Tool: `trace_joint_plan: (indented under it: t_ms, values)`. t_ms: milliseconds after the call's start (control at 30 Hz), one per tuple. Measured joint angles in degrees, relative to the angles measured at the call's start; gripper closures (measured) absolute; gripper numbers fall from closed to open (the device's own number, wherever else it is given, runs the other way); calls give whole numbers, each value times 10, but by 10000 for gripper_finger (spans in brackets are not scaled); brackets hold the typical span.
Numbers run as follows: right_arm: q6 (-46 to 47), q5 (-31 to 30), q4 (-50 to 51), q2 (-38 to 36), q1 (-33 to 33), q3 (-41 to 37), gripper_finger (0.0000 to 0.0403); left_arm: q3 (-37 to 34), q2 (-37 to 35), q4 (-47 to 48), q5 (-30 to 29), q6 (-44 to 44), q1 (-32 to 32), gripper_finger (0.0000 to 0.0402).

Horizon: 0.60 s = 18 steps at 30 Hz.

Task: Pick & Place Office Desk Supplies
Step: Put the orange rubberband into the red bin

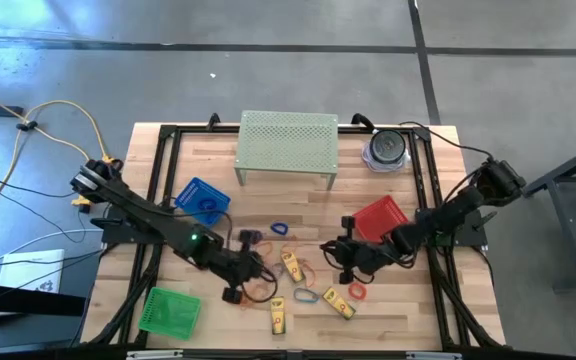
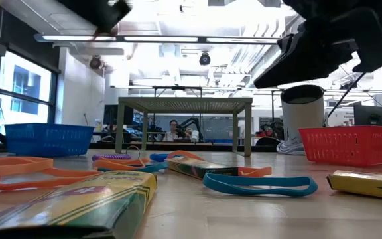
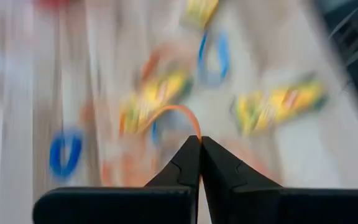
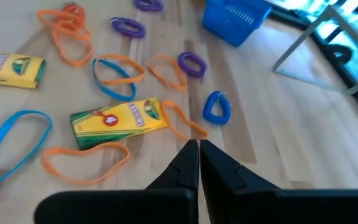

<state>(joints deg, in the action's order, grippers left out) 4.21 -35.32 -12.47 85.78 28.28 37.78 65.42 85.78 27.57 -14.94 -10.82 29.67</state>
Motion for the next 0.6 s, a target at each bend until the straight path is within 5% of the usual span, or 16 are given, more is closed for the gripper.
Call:
trace_joint_plan:
  t_ms: [367, 600]
  values:
    - [-51, -125, -3, -43, 76, 26, 400, -1, 65, -266, 16, 70, -16, 401]
    - [-62, -58, -72, -67, 127, 33, 400, -1, 76, -313, 17, 65, -18, 401]
